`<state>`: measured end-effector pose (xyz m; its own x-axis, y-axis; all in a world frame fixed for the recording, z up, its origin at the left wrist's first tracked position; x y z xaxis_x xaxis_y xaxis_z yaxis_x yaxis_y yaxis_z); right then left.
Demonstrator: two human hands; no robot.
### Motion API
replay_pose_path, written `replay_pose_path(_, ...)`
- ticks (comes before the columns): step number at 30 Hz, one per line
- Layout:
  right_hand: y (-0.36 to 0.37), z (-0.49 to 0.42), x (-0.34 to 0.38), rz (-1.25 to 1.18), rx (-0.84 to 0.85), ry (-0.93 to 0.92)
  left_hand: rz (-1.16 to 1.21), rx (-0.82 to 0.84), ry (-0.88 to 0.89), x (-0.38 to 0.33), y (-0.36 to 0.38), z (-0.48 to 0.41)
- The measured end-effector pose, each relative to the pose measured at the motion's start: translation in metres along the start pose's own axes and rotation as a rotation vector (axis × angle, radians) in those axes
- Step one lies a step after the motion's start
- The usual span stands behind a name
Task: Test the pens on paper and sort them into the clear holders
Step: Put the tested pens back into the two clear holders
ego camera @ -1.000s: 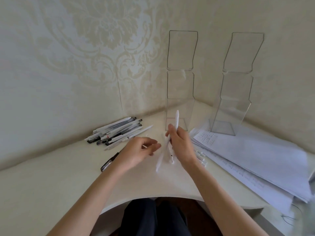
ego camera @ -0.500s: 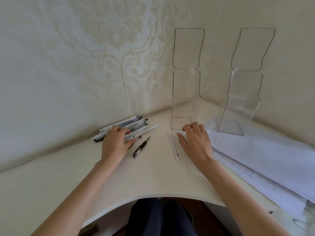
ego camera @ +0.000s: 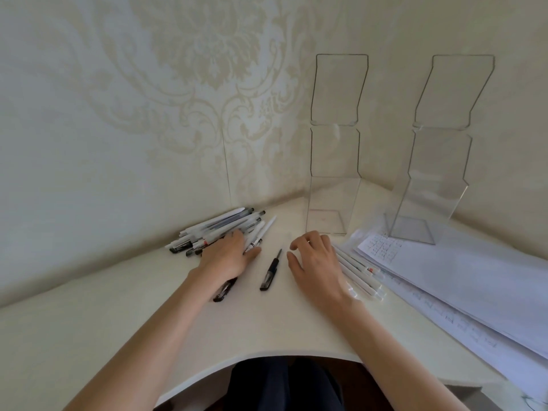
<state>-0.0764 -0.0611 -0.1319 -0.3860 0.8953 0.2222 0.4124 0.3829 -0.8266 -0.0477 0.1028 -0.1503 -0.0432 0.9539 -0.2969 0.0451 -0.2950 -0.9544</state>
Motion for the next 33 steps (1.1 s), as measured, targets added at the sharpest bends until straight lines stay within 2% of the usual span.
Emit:
replay_pose_path(2, 0.002, 0.001, 0.006, 0.043, 0.060, -0.070, -0.023, -0.041, 0.036, -0.003, -0.002, 0.003)
replay_pose_path(4, 0.012, 0.004, 0.018, 0.067, 0.192, -0.182, -0.006, -0.055, 0.040, -0.003, -0.003, 0.005)
replay_pose_path(8, 0.039, 0.010, 0.041, 0.125, 0.469, -0.274, 0.318, -0.019, -0.020, 0.011, -0.005, 0.008)
replay_pose_path(12, 0.045, 0.014, 0.065, 0.153, 0.491, -0.297, 0.521, -0.040, -0.033, 0.029, -0.022, 0.020)
replay_pose_path(14, 0.047, 0.019, 0.074, 0.044, 0.524, -0.294, 0.623, -0.065, -0.028, 0.036, -0.030, 0.029)
replay_pose_path(16, 0.033, 0.011, 0.065, -0.167, 0.425, -0.143, 0.715, -0.068, 0.009, 0.035, -0.033, 0.036)
replay_pose_path(18, 0.013, 0.000, 0.039, -0.480, 0.302, 0.146, 0.798, -0.023, 0.071, 0.025, -0.027, 0.041)
replay_pose_path(20, 0.017, -0.003, 0.028, -0.853, 0.384, 0.376, 0.854, 0.039, 0.133, 0.007, -0.021, 0.044)
replay_pose_path(24, 0.025, -0.011, 0.034, -1.120, 0.449, 0.433, 0.942, 0.200, 0.327, -0.050, -0.009, 0.050)
replay_pose_path(27, 0.013, -0.019, 0.021, -1.099, 0.356, 0.459, 0.903, 0.280, 0.386, -0.076, -0.007, 0.052)
replay_pose_path(29, 0.001, -0.024, -0.002, -1.065, 0.262, 0.529, 0.833, 0.272, 0.382, -0.076, -0.008, 0.048)
replay_pose_path(31, -0.005, -0.027, -0.027, -0.961, 0.226, 0.545, 0.748, 0.109, 0.343, -0.057, -0.020, 0.037)
replay_pose_path(33, -0.010, -0.030, -0.043, -0.609, 0.285, 0.459, 0.648, -0.162, 0.261, -0.024, -0.038, 0.024)
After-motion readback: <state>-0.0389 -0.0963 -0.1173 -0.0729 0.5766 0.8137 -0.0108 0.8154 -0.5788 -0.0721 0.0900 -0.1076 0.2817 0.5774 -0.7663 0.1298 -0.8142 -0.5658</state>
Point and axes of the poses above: each hand's wrist, its own z-axis away from the middle knuckle, its own y-axis out of the palm, x = y × z, the point moved 10 cm from there along -z, towards the middle knuckle, and after that the axes turned 9 degrees about z, right-handed, at the moved point
